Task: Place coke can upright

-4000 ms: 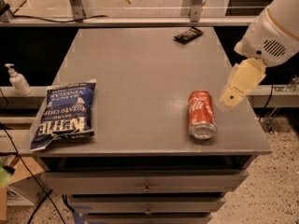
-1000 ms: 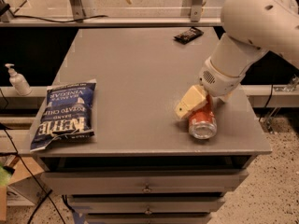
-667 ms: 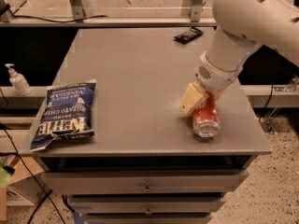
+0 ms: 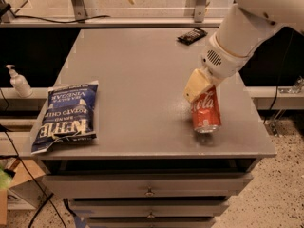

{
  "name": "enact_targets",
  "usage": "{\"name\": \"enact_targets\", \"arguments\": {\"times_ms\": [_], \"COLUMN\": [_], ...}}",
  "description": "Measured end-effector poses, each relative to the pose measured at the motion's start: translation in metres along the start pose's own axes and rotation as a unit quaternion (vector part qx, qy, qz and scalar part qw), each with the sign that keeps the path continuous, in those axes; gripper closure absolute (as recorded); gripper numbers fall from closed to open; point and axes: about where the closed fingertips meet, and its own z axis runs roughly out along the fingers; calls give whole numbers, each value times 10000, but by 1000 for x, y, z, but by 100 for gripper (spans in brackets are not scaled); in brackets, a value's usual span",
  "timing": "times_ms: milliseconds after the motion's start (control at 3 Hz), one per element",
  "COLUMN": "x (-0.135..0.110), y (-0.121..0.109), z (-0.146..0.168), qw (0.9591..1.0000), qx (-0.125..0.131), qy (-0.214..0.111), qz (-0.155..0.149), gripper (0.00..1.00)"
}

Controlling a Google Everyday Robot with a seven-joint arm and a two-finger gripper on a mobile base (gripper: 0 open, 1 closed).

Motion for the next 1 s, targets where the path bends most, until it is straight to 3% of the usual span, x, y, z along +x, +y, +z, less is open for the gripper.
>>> {"name": "enact_targets", "arguments": {"times_ms": [333,667,1000], "x": [-15,-28,-37], "y": [1,-1,-1], "z": [-11,-31,-57], "qw": [9961,9849,9650], "qx": [-423,-478,-82], "qy": [-663,-1372,-2060], "qz": [-394,-940,-1623], "gripper": [100,100,100]}}
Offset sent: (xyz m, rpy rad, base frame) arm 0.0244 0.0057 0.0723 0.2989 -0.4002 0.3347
